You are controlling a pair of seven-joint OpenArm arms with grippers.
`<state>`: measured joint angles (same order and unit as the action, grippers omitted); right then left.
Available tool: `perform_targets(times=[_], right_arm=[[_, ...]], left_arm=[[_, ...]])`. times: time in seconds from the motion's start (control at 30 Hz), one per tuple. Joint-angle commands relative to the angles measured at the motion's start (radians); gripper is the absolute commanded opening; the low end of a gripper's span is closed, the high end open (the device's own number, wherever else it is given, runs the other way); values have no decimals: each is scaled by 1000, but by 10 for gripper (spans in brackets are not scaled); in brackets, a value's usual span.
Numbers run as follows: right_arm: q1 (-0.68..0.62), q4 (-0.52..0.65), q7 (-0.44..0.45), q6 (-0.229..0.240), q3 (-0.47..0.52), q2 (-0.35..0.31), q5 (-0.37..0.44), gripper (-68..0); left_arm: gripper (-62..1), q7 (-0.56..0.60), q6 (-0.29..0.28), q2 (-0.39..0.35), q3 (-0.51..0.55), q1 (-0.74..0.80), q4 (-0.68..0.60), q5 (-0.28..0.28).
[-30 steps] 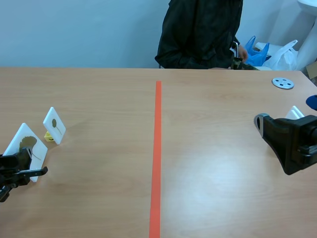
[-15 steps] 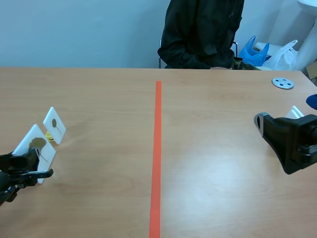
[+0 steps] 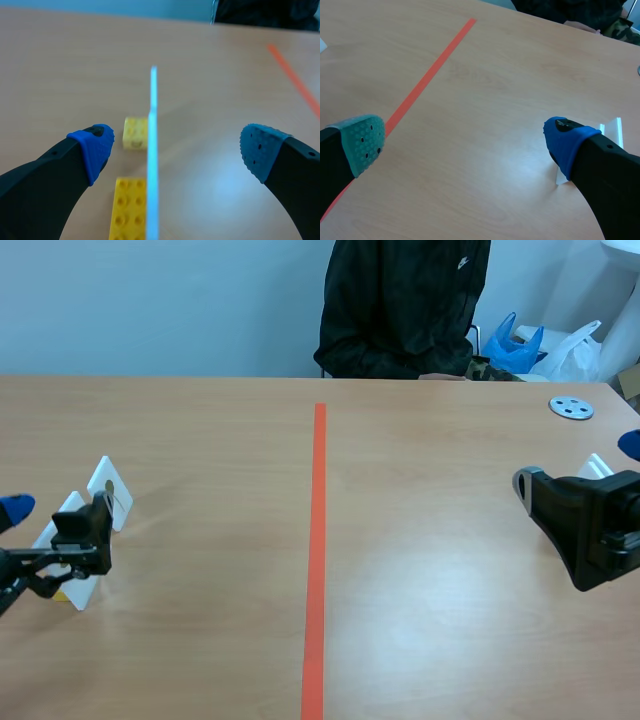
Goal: Sort the leaf by its shape. The table is split by an orange tape line. A compound leaf with several leaflets goes to the left side, a simple leaf with one blade goes to the right side. Return to the home posture when a red brick is placed on the table.
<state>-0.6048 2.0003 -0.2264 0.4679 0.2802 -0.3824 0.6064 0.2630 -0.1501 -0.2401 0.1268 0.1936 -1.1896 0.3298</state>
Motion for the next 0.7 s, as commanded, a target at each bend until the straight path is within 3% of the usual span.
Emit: perform_targets(times=[0.0,0.07,0.13,0.2,0.27,0.5,0.67], right_arm=[[7,1,15,-3,7,-5,7,4],[7,1,16,-3,7,-5,7,4],[7,1,16,-3,7,-5,7,4],[7,1,16,-3,7,-5,7,4],[7,1,15,-3,7,-5,7,4],[6,1,15,-3,7,-6,7,4],[6,1,15,-3,7,-6,7,4]], left_arm=[[-66,9,-2,-24,13,21,-84,2],[-66,-1,-3,-32,23,50,-168,2],[-24,-24,-19,-41,34,87,-257,3],[14,-39,-62,-48,45,128,-346,3],[14,-55,-111,-55,54,173,-435,8],[14,-190,-300,-76,54,341,-703,97],[14,-319,-312,-79,53,418,-812,123]])
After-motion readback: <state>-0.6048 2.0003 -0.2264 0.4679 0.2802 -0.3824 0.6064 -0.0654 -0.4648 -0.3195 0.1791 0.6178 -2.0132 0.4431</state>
